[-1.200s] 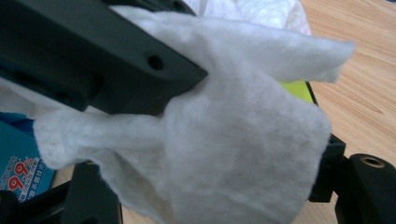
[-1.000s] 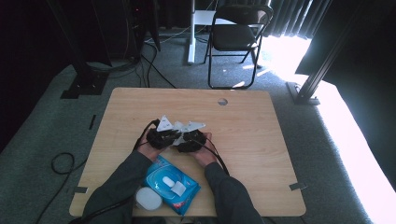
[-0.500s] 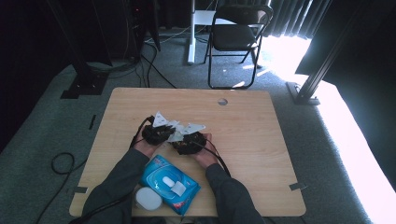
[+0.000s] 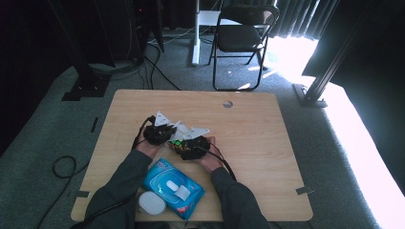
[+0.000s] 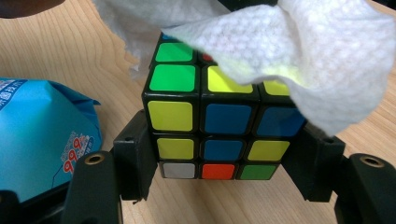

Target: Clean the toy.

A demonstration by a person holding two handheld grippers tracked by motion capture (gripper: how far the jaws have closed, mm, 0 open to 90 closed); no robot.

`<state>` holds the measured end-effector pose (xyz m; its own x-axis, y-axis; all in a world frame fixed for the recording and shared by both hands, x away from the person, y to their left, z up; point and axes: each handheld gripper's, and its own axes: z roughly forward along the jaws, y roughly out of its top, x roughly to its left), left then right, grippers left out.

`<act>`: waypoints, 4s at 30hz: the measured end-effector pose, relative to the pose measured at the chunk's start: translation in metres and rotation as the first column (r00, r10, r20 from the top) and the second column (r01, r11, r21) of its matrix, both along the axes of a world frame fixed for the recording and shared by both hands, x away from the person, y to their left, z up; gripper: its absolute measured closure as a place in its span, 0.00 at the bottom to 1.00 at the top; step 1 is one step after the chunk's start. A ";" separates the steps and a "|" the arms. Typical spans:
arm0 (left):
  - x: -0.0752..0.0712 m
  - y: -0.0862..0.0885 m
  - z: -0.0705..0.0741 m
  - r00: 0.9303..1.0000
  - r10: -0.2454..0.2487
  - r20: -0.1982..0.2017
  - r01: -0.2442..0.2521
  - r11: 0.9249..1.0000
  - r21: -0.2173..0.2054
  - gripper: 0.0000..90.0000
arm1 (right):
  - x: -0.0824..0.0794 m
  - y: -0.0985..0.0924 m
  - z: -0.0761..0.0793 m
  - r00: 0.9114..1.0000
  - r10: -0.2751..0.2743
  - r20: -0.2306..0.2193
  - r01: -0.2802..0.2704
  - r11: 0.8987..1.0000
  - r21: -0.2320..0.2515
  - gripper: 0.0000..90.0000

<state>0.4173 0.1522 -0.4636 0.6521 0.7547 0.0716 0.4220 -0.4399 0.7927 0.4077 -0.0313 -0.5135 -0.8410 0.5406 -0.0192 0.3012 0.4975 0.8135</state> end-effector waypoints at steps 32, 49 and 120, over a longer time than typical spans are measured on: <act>-0.005 0.001 -0.007 0.998 -0.064 -0.012 0.064 0.998 0.022 0.94 | -0.002 -0.003 -0.003 1.000 -0.006 0.007 0.006 1.000 -0.029 0.38; 0.000 0.012 -0.011 0.999 -0.038 -0.022 0.038 0.999 -0.003 0.94 | -0.001 -0.013 0.005 1.000 -0.013 0.011 0.012 1.000 0.029 0.38; 0.011 0.015 -0.021 0.980 -0.170 -0.101 0.165 0.985 -0.057 0.94 | -0.001 -0.031 0.015 1.000 0.012 -0.013 -0.010 0.989 0.147 0.38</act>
<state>0.4287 0.1671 -0.4846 0.7716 0.6350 -0.0376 0.4275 -0.4739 0.7698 0.4070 -0.0621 -0.4988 -0.8465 0.5276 0.0717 0.3083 0.3759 0.8738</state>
